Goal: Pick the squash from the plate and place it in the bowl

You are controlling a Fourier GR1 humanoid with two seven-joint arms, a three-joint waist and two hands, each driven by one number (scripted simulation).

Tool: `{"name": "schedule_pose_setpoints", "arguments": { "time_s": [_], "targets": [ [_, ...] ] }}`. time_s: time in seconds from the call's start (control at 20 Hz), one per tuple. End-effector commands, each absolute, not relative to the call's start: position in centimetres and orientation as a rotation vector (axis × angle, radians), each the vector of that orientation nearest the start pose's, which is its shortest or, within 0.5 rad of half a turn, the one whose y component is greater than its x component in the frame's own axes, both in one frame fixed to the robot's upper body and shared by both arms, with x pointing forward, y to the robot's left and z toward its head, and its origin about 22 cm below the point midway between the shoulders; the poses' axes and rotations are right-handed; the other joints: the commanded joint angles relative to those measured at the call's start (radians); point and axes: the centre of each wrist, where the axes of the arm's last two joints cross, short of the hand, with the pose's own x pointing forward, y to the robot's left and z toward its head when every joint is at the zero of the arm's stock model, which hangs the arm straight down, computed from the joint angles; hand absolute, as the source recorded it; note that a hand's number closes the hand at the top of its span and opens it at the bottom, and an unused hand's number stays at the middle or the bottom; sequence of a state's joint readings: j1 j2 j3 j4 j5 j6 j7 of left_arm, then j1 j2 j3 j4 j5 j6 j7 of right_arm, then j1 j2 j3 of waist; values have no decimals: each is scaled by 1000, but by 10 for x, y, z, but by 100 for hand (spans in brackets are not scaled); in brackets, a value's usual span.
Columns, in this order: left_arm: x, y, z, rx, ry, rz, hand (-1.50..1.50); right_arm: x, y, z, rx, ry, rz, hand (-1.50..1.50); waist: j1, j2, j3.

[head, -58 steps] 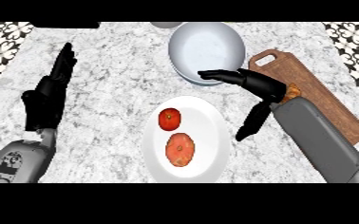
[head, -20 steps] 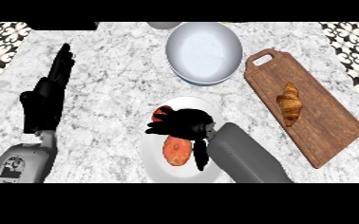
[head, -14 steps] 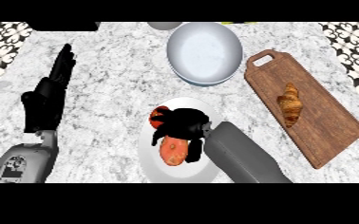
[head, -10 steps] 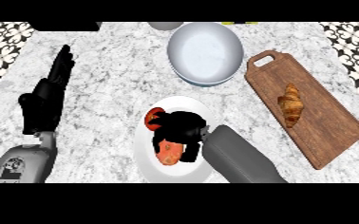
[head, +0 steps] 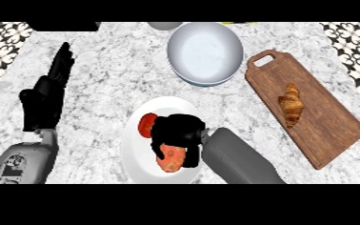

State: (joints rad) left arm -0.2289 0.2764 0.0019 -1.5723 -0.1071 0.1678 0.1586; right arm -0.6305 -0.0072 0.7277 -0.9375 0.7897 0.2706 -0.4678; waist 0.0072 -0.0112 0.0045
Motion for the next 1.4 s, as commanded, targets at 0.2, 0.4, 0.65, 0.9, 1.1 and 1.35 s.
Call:
{"name": "schedule_pose_setpoints", "arguments": {
  "time_s": [0.2,0.4,0.65,0.9,1.1,1.35],
  "targets": [
    [296,256,74,356,-1646,-197,0,258,-15,2,0,-1506,1725,150,35,6,-5],
    [299,259,83,348,-1662,-209,0,239,-7,16,-152,-1478,1545,150,45,-2,-5],
    [302,257,80,346,-1636,-196,0,206,6,59,-133,-1652,1174,150,38,-3,-4],
    [301,269,80,355,-1625,-197,0,190,18,101,-259,-1733,929,150,26,-6,-7],
    [292,254,77,381,-1644,-212,0,192,31,121,-450,-1715,841,150,22,-4,-7],
    [303,259,74,370,-1640,-173,0,217,41,135,-500,-1720,688,150,14,11,-6]
  ]
}}
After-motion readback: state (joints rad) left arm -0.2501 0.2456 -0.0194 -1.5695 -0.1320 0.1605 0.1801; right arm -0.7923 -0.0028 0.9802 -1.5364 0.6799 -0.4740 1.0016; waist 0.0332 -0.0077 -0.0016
